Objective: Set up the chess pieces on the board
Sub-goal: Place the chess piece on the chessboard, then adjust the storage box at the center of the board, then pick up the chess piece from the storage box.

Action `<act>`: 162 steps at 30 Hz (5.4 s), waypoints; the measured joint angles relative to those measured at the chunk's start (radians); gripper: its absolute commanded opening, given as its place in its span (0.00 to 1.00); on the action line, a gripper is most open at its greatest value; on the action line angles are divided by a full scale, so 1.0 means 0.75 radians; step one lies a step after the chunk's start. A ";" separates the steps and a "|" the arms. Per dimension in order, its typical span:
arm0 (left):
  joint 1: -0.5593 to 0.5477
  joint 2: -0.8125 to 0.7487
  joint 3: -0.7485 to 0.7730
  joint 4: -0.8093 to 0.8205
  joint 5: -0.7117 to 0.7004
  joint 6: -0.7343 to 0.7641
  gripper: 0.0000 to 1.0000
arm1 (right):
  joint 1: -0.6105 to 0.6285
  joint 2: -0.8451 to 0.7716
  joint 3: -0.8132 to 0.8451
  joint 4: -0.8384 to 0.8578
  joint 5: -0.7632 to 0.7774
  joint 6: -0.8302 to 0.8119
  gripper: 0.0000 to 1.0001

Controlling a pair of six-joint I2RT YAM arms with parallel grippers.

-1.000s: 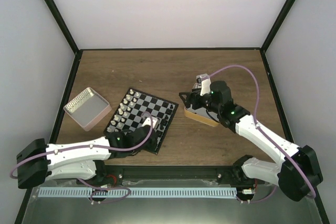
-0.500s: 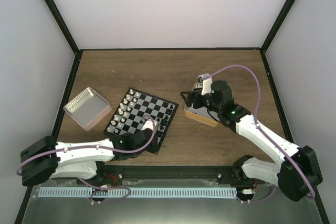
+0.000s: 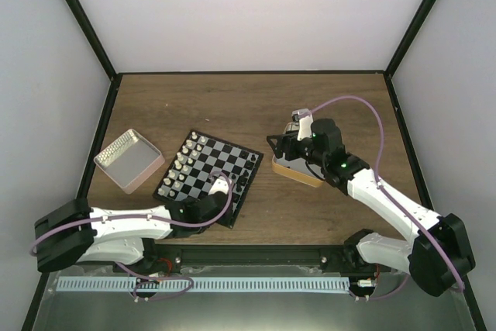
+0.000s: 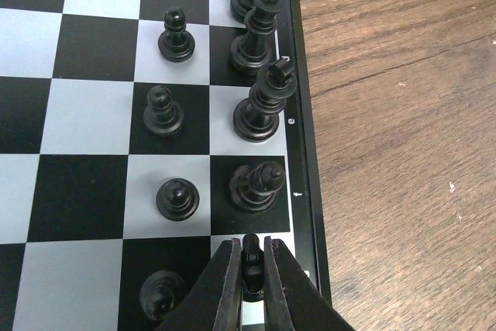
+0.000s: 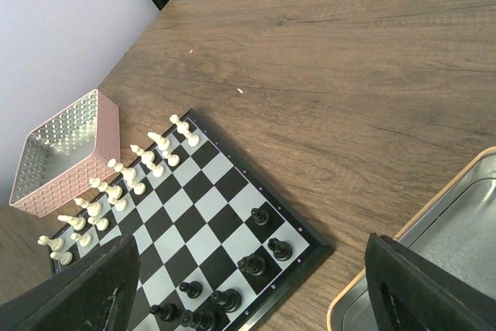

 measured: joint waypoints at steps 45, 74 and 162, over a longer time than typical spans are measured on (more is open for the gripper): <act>0.133 -0.388 0.258 -0.074 -0.099 0.234 0.49 | -0.267 0.736 0.508 -0.545 0.616 -0.303 0.89; 0.174 -0.348 0.258 -0.001 -0.043 0.346 0.50 | -0.355 0.736 0.409 -0.625 0.708 -0.072 0.24; 0.218 -0.293 0.284 -0.003 -0.064 0.294 0.55 | -0.162 0.939 0.489 -0.531 0.458 0.076 0.35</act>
